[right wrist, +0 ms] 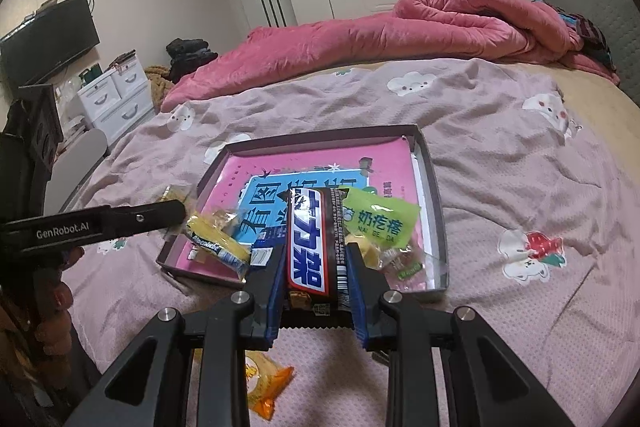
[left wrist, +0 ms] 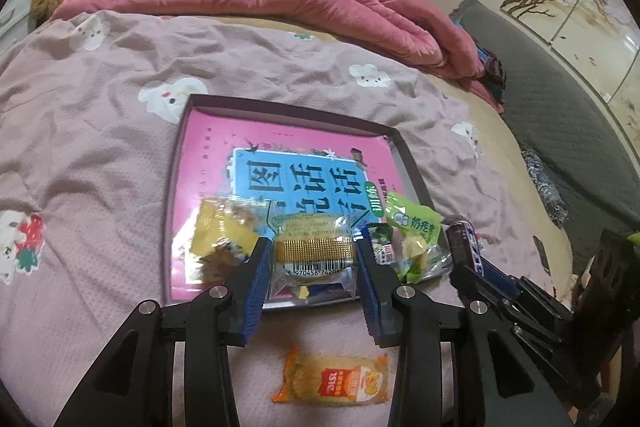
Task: Organize snacks
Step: 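Carry the cake and chocolate bar to the tray and lower them with both tools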
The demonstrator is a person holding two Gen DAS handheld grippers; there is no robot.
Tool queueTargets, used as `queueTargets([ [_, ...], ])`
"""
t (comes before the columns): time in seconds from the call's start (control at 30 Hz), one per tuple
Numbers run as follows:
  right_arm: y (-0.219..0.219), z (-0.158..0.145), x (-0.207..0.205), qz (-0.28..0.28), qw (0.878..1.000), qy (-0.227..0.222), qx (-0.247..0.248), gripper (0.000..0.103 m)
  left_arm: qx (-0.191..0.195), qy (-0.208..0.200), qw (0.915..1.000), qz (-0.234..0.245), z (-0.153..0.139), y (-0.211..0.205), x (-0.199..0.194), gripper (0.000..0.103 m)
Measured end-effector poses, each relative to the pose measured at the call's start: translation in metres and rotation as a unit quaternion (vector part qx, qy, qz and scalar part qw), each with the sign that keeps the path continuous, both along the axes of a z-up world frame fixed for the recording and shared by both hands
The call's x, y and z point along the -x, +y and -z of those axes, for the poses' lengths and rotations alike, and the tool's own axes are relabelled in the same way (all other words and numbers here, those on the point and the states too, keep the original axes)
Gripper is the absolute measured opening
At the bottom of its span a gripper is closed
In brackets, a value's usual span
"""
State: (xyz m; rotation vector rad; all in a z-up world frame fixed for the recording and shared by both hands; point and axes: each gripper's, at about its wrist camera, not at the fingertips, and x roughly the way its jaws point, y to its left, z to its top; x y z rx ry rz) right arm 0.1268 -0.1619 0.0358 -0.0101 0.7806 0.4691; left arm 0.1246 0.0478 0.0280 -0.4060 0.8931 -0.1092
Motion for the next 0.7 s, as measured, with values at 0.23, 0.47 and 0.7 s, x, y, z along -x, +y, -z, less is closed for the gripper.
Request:
queueTargets([
  [0.23, 0.011, -0.002, -0.009, 0.006, 1.000, 0.005, 0.005, 0.029, 0.013, 0.009, 0.9997, 0.016, 0.012, -0.008, -0.010, 0.042],
  [0.47, 0.021, 0.001, -0.020, 0.014, 1.000, 0.018, 0.007, 0.029, 0.017, 0.024, 0.9992, 0.028, 0.029, -0.013, -0.019, 0.042],
  [0.7, 0.028, 0.003, -0.030, 0.017, 0.999, 0.025, 0.016, 0.028, 0.013, 0.031, 0.9987, 0.039, 0.038, -0.018, -0.024, 0.042],
])
